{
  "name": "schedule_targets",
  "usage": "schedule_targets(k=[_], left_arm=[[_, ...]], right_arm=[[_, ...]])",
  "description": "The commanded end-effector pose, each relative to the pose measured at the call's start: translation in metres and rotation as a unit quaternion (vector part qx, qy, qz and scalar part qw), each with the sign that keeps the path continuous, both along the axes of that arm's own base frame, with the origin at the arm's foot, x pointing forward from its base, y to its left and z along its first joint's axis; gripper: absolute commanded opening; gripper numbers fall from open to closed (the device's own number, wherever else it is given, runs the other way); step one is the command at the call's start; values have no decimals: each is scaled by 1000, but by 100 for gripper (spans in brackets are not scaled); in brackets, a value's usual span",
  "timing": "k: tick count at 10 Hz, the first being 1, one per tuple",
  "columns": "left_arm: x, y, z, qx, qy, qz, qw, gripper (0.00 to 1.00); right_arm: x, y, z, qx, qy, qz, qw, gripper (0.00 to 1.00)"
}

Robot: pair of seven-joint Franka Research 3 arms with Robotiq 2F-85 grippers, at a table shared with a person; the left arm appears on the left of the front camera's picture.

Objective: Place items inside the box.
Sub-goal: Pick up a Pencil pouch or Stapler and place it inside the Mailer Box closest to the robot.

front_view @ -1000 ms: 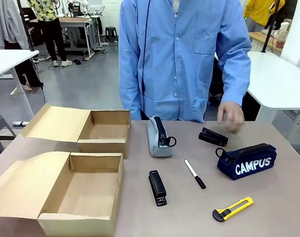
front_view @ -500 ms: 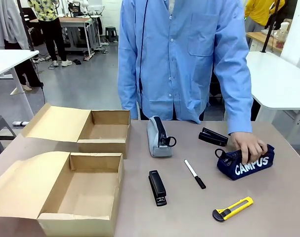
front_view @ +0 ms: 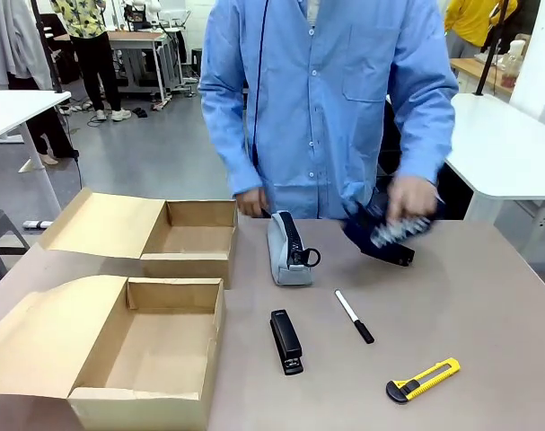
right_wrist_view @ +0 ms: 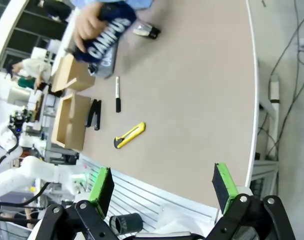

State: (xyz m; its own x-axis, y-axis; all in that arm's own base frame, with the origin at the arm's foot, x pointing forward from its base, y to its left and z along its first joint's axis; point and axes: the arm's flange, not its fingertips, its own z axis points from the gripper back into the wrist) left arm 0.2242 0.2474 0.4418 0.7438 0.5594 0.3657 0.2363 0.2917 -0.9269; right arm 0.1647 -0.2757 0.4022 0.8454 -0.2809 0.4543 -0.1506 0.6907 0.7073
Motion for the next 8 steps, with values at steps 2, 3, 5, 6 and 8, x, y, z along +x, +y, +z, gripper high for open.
schedule_targets(k=[2,3,5,6,8], left_arm=[[1,0,1,-2,-15,0,1000,100],[1,0,1,-2,-15,0,1000,100],[1,0,1,-2,-15,0,1000,100],[1,0,1,-2,-15,0,1000,100],[1,0,1,-2,-15,0,1000,100]], right_arm=[[23,64,15,-42,-59,46,996,100],[50,113,24,-77,-78,99,989,100],[106,213,25,-160,-83,182,967,100],[121,255,19,-206,-85,231,947,100],[119,262,2,-257,-60,241,934,100]])
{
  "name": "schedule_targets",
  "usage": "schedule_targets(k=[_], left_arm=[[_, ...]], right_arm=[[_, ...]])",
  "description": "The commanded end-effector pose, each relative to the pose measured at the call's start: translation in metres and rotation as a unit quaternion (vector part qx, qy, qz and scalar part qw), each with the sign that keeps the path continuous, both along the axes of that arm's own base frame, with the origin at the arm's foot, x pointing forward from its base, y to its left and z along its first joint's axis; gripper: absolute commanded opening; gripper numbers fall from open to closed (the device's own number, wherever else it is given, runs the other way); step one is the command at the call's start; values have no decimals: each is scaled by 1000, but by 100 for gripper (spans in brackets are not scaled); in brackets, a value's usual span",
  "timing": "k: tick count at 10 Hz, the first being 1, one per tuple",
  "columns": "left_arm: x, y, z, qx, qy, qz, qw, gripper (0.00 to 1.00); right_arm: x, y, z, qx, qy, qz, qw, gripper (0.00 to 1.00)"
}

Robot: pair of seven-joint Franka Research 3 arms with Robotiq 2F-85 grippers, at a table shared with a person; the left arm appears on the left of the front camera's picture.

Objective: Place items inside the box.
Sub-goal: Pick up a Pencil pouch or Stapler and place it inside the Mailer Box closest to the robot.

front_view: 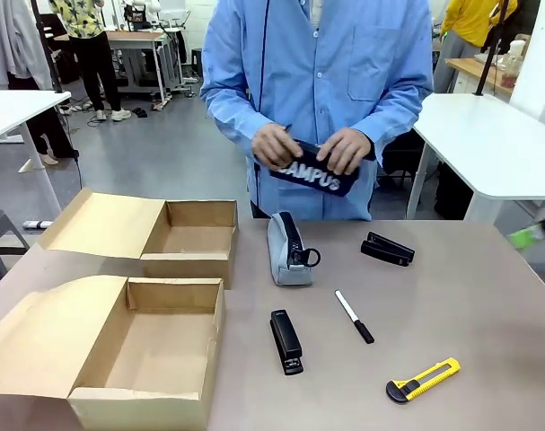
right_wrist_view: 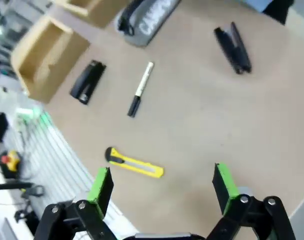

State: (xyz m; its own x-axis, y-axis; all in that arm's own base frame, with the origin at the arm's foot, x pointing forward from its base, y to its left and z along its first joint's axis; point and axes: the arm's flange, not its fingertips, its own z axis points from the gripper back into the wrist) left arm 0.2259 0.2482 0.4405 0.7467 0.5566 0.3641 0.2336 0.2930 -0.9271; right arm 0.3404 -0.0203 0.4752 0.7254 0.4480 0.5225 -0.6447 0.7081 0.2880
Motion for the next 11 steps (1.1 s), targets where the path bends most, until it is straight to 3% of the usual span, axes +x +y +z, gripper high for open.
schedule_targets(k=[1,2,3,4,5,6,9,10,11], left_arm=[[-1,0,2,-3,-17,2,1000,100],[-1,0,2,-3,-17,2,1000,100],[-1,0,2,-3,-17,2,1000,100],[-1,0,2,-3,-17,2,1000,100],[-1,0,2,-3,-17,2,1000,100],[-1,0,2,-3,-17,2,1000,100],[-1,0,2,-3,-17,2,1000,100],[-1,0,2,-3,-17,2,1000,100],[-1,0,2,-3,-17,2,1000,100]], right_arm=[[-72,-39,-62,17,-10,-174,985,100],[0,0,0,0,0,0,1000,100],[0,0,0,0,0,0,1000,100],[8,-17,-7,-10,3,-54,999,100],[23,-2,-12,-49,-7,-43,998,100],[42,12,-15,-67,-49,-14,996,100],[87,63,-32,-122,-109,58,985,100],[112,83,-46,-165,-117,50,978,100],[140,99,-60,-175,-114,85,974,100]])
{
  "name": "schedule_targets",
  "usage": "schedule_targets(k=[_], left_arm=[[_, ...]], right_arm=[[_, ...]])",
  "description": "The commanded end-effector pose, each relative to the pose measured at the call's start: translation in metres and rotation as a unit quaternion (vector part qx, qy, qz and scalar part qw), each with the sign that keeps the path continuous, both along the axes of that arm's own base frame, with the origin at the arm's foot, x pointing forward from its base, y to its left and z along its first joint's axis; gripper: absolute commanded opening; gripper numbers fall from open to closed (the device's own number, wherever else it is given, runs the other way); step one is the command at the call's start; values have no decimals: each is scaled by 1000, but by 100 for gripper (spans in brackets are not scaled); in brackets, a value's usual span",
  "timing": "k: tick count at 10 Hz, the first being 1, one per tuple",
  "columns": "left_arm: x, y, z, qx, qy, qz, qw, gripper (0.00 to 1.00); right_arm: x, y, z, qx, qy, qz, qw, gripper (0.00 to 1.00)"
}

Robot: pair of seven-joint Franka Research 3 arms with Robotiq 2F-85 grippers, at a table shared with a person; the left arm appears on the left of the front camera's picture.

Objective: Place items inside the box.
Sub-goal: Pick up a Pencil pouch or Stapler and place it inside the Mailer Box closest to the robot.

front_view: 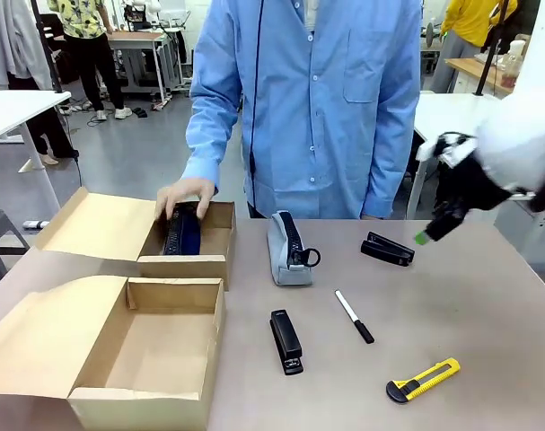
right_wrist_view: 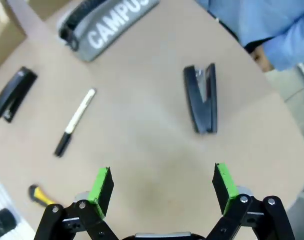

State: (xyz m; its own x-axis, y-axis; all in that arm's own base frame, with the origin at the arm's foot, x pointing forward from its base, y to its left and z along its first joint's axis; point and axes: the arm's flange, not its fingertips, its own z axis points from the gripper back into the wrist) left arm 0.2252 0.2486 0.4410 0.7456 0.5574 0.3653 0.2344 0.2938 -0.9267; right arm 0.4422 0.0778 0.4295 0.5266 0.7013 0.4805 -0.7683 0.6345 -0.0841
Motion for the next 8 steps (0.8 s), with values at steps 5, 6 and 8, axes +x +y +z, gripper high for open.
schedule_targets(k=[5,6,8], left_arm=[[0,-1,2,-3,-16,1,1000,100],[0,-1,2,-3,-16,1,1000,100],[0,-1,2,-3,-16,1,1000,100]], right_arm=[[136,28,-84,-77,14,12,997,100],[148,25,-95,-78,34,21,996,100],[159,20,-110,-68,69,25,995,100]])
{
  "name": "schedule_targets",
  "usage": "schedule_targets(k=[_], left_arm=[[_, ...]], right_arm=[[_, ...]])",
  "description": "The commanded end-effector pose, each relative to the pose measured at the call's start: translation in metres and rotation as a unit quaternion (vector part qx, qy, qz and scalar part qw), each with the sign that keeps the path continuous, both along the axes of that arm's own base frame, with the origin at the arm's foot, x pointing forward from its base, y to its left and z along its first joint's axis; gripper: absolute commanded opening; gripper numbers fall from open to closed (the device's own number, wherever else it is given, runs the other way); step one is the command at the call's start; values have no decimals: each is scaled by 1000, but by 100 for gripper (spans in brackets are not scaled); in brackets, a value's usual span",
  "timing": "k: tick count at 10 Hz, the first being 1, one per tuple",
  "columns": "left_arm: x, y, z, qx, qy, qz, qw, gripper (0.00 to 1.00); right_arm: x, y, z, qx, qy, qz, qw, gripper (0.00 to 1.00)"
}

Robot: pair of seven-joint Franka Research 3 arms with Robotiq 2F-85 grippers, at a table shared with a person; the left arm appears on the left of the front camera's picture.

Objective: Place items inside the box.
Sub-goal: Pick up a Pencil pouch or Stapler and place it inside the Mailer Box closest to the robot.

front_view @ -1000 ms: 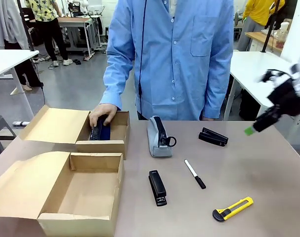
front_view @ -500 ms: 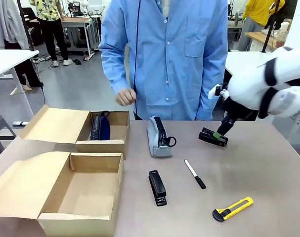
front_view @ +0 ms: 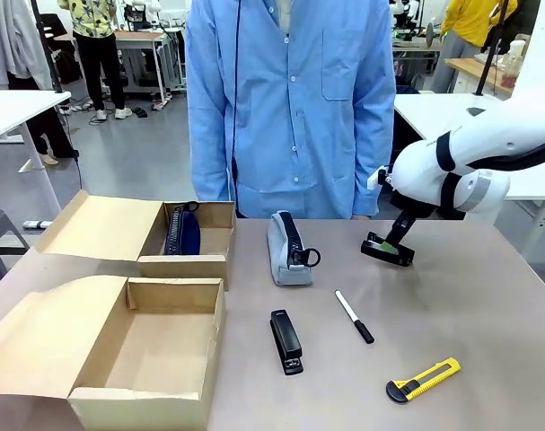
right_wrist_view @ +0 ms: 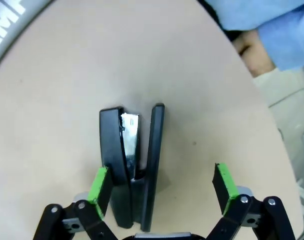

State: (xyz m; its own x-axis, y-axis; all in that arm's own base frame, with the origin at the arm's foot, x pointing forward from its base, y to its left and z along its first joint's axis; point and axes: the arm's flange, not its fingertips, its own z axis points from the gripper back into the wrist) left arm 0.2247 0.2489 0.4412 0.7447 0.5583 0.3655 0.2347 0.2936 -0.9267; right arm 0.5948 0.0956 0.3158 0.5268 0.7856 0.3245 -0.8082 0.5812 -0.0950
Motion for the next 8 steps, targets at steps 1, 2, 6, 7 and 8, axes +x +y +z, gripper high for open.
schedule_targets(k=[1,2,6,7,8], left_arm=[[1,-1,2,-3,-16,0,1000,100],[1,-1,2,-3,-16,0,1000,100],[1,-1,2,-3,-16,0,1000,100],[1,-1,2,-3,-16,0,1000,100],[1,-1,2,-3,-16,0,1000,100]], right_arm=[[5,3,0,3,31,-2,999,100],[4,3,-2,5,39,-3,999,100],[2,15,-21,-14,56,-4,998,100],[1,20,-23,-21,55,0,998,100],[1,23,-24,-18,58,4,998,100]])
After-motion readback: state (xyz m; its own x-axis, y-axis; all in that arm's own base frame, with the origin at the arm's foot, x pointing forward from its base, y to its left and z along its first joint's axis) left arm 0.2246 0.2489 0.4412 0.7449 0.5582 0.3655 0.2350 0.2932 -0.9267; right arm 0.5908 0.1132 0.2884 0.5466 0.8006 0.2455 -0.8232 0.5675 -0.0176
